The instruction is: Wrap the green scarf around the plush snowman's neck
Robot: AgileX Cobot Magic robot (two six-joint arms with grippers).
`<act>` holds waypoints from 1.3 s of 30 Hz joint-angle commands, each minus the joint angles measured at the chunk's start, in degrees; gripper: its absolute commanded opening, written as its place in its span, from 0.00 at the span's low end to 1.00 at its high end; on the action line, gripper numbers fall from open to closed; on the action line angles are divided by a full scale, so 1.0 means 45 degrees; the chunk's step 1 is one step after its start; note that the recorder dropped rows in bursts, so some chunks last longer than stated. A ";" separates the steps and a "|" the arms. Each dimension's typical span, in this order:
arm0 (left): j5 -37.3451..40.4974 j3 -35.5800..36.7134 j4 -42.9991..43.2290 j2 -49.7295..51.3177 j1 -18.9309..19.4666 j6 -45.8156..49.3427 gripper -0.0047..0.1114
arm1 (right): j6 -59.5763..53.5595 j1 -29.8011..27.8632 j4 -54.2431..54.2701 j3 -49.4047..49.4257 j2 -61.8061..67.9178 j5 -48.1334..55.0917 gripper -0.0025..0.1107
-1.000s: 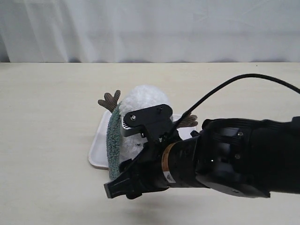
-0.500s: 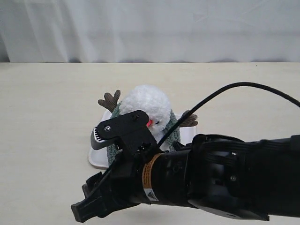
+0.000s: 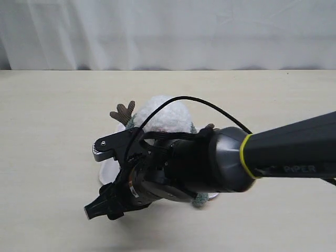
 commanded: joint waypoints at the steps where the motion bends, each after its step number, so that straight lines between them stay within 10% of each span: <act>1: -0.0117 0.0046 -0.0015 -0.0022 0.0024 -0.0021 0.04 | 0.0007 -0.0296 -0.0445 -0.0530 0.0265 0.0222 0.56; 16: -0.0117 0.0046 -0.0015 -0.0022 0.0024 -0.0021 0.04 | -0.0655 -0.0819 -0.0689 -0.0577 0.0679 0.2061 0.06; 28: -0.0117 0.0046 -0.0015 -0.0022 0.0024 -0.0021 0.04 | -0.1826 -0.0819 -0.0776 -0.0543 -0.1079 0.5985 0.06; 39: -0.0117 0.0046 -0.0015 -0.0022 0.0024 -0.0021 0.04 | -0.1357 -0.0819 -0.1535 0.0647 -0.1079 0.4846 0.06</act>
